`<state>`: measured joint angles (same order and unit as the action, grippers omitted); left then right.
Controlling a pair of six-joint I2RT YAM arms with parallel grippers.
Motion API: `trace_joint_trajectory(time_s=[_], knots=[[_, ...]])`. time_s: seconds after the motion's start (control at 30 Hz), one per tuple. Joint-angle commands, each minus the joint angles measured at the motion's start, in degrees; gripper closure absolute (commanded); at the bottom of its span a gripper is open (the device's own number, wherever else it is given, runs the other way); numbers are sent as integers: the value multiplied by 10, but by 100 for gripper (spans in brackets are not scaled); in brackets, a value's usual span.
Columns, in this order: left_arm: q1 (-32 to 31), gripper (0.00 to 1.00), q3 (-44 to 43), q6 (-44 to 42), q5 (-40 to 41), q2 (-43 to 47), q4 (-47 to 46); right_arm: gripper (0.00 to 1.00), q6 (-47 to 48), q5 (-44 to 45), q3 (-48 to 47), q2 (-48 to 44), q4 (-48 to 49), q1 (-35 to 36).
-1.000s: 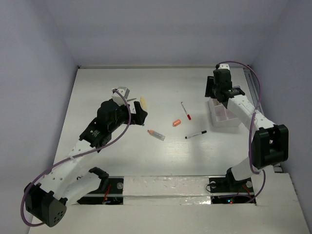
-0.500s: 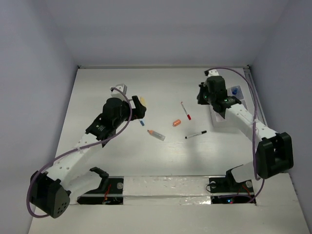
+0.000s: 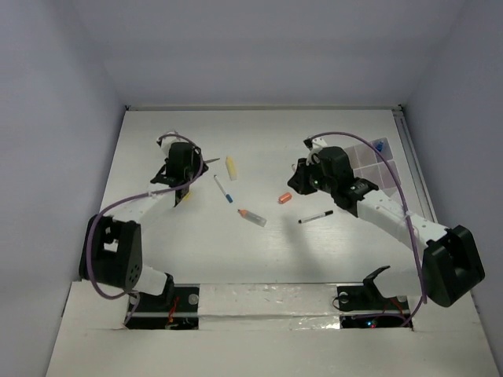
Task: Sort the stationery into containers
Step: Pick up the scissors from the center of the board.
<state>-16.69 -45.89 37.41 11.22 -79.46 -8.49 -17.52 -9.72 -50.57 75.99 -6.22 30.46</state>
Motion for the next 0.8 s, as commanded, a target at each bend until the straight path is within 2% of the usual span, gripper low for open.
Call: trace_joint_trajectory(time_s=[0.0,0.1,0.23,0.37,0.53,0.77], knots=[[41,61,-56,7,26,-38,-22,83,-12,-32,5,-30,56,10],[71,61,-83,-2,27,-78,-17,82,-14,-43,5,-30,56,10],[83,61,-136,-32,42,-141,12,81,-16,-54,6,-30,74,15],[83,65,-194,-60,48,-214,41,80,-16,-56,8,-38,74,21],[95,65,-214,-73,46,-250,57,80,-14,-55,5,-35,70,21],[95,71,-230,-83,43,-285,69,79,-14,-51,3,-28,68,21]])
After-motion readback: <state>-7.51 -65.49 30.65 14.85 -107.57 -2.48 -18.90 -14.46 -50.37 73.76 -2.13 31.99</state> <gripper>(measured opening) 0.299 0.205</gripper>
